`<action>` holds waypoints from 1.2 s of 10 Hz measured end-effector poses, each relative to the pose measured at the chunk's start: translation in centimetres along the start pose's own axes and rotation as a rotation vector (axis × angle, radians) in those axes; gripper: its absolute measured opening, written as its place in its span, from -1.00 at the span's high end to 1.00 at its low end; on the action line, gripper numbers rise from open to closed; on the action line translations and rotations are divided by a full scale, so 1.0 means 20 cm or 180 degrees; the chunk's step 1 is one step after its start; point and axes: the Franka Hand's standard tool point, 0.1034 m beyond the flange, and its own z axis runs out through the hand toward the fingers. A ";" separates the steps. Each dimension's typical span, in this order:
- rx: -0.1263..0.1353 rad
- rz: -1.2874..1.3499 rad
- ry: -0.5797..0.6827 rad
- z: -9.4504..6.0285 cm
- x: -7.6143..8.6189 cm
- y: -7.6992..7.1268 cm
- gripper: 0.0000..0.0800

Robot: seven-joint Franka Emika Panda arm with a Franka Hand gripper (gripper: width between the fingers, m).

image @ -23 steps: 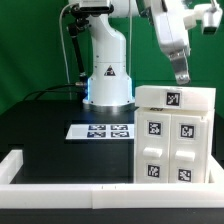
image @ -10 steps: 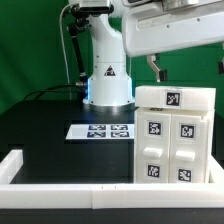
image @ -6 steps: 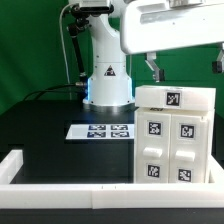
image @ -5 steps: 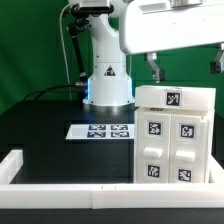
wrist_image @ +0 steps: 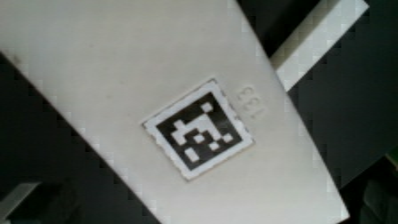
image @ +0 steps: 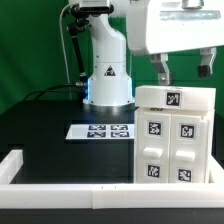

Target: Assemble cabinet

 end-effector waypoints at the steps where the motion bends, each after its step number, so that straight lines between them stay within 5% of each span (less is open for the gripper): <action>1: -0.0018 -0.0249 -0.0029 0.01 0.00 0.01 -0.99; 4: -0.0019 -0.1022 -0.0110 0.05 -0.03 0.02 -0.99; 10: 0.0010 -0.1037 -0.0151 0.10 -0.07 0.02 -0.93; 11: 0.0010 -0.1032 -0.0151 0.10 -0.08 0.03 -0.50; 12: 0.0010 -0.1028 -0.0151 0.10 -0.08 0.03 -0.39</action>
Offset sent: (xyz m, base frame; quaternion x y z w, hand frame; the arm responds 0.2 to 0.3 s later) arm -0.0010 -0.0015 -0.0136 0.0157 -0.0303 -0.2193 0.9751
